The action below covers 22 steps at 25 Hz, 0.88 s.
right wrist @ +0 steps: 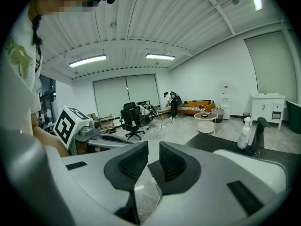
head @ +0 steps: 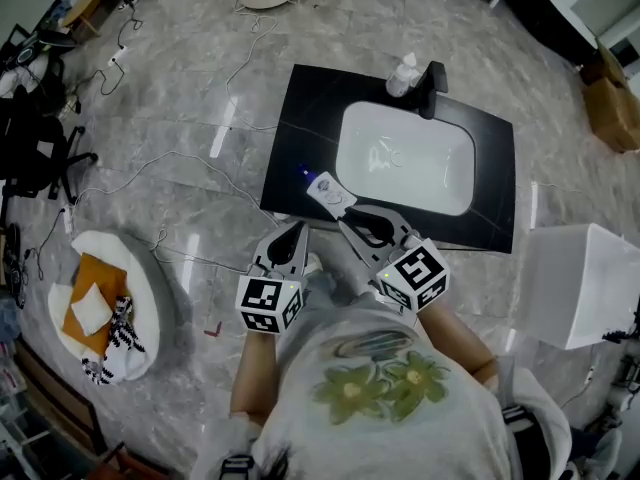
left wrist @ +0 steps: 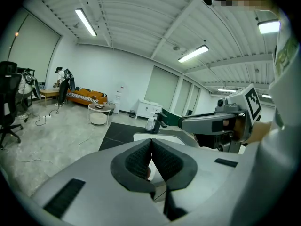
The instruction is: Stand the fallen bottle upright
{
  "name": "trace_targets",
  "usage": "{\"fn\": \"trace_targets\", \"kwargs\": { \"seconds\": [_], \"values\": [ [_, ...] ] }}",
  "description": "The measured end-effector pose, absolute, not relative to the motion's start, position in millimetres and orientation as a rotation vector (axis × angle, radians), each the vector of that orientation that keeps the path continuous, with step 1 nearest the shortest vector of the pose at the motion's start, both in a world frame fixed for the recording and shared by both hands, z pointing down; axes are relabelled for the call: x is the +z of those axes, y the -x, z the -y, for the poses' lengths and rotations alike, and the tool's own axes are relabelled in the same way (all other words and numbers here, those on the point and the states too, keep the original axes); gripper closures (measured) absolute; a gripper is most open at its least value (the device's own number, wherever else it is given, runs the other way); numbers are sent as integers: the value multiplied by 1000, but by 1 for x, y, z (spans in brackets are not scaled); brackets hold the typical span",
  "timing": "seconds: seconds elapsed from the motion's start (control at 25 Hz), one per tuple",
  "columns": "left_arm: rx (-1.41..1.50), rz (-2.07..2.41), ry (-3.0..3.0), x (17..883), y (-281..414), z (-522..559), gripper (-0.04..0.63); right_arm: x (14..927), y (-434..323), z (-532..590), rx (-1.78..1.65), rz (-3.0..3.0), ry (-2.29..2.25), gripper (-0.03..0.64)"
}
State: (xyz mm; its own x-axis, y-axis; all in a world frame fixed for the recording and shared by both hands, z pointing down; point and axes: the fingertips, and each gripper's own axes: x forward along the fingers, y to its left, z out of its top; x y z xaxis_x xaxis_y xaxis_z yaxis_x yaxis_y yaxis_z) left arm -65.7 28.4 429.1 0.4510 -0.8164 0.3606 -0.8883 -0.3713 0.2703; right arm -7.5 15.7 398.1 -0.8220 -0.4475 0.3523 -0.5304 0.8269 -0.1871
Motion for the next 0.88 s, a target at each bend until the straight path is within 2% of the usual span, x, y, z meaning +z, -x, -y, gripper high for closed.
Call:
{"fn": "trace_targets", "kwargs": {
  "seconds": [0.04, 0.12, 0.16, 0.88],
  "values": [
    [236, 1426, -2280, 432, 73, -24, 577, 402, 15, -9, 411, 2705, -741, 555],
    [241, 1412, -2279, 437, 87, -13, 577, 410, 30, 3, 436, 2689, -738, 465],
    [242, 1406, -2280, 439, 94, -7, 577, 414, 36, 10, 444, 2682, -741, 457],
    [268, 1295, -2224, 504, 140, 63, 577, 500, 95, 102, 459, 2444, -729, 428]
  ]
}}
